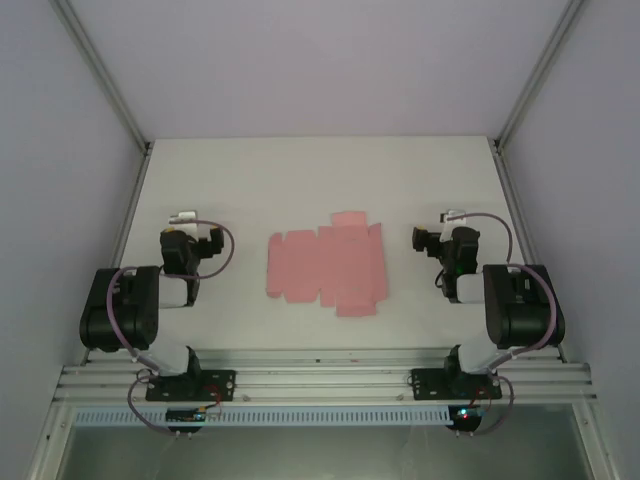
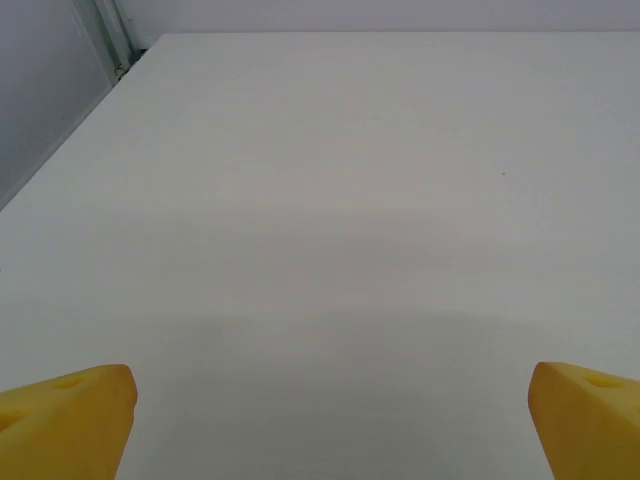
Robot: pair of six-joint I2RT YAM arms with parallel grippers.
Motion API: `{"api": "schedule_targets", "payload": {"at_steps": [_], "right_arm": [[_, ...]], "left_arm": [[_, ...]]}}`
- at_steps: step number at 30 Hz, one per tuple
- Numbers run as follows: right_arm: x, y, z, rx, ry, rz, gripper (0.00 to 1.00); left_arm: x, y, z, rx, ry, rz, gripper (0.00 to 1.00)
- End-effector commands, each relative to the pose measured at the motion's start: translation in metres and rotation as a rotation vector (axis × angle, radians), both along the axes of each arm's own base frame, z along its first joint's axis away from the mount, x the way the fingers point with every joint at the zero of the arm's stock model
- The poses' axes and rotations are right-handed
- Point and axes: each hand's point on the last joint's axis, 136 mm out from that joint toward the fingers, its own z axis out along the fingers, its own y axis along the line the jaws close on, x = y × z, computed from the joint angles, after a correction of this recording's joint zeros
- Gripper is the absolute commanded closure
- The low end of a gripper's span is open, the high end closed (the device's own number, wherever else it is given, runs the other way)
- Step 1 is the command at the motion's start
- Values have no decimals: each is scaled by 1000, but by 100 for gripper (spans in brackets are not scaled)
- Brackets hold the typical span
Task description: Assemble paper box
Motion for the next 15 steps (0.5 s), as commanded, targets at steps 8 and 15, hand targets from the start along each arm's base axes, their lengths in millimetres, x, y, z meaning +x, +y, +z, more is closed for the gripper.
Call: {"api": "schedule_targets", "payload": {"at_steps": [8,15], "right_arm": [[3,3,4,14,-7,4,1],[3,3,4,18,-7,4,1]], "left_arm": [[3,0,8,-10,-24,-4,0],[3,0,8,-10,-23,-4,0]]}}
